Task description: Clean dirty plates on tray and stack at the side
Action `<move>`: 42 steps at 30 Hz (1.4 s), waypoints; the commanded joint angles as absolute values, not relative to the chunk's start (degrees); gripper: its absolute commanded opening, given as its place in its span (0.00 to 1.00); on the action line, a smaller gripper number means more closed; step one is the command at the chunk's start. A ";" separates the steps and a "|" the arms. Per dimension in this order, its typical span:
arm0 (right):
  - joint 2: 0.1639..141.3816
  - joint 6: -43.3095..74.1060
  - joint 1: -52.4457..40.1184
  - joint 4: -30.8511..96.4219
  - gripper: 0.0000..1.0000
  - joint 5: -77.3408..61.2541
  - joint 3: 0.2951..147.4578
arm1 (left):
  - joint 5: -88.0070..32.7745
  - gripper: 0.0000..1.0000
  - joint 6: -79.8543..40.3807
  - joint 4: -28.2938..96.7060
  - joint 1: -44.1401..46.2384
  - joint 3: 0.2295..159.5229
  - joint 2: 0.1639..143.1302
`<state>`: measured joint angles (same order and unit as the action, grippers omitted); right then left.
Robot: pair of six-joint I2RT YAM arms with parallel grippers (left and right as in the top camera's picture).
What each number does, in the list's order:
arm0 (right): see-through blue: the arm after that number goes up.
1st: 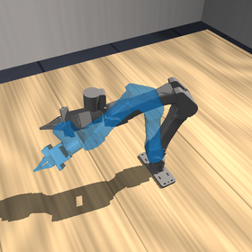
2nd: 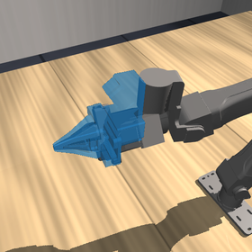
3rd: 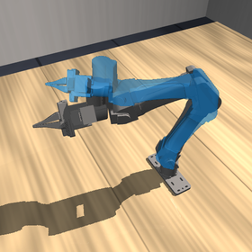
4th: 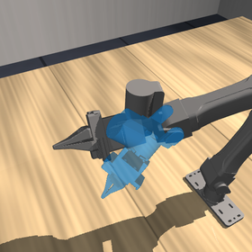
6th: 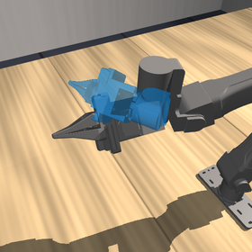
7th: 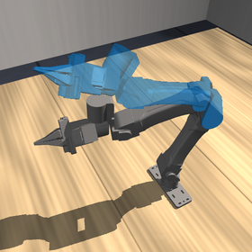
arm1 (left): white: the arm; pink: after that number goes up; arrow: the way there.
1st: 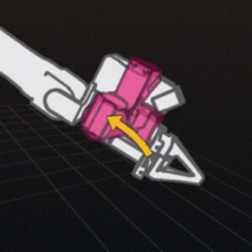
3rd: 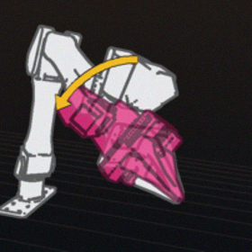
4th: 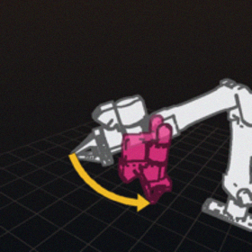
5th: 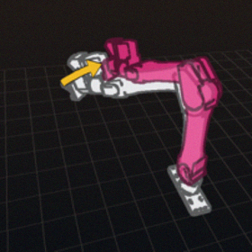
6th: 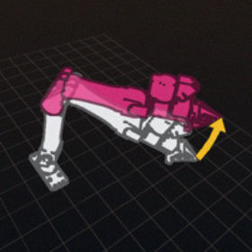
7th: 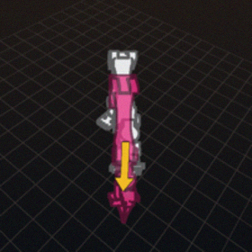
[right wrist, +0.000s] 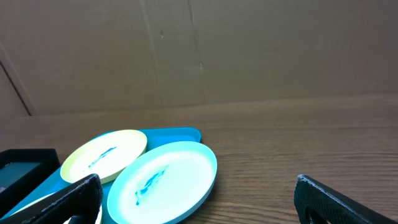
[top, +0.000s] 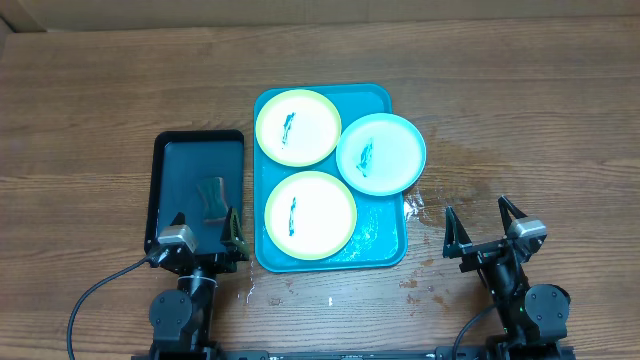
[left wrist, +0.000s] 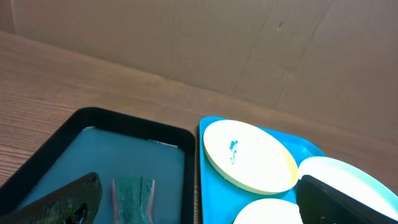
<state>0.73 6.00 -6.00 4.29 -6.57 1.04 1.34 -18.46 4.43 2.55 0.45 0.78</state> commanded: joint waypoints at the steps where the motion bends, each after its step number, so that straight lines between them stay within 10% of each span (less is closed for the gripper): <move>1: 0.16 5.93 -5.61 4.10 1.00 -6.04 0.45 | 1.87 1.00 -19.07 4.27 2.66 0.27 0.36; 27: 0.16 5.96 -5.61 3.16 1.00 -6.42 0.45 | 1.41 1.00 -20.03 1.23 2.66 0.27 0.36; 42: 0.21 8.10 -5.61 -3.27 1.00 -34.46 5.87 | -11.31 1.00 -22.63 -3.60 2.66 9.54 0.82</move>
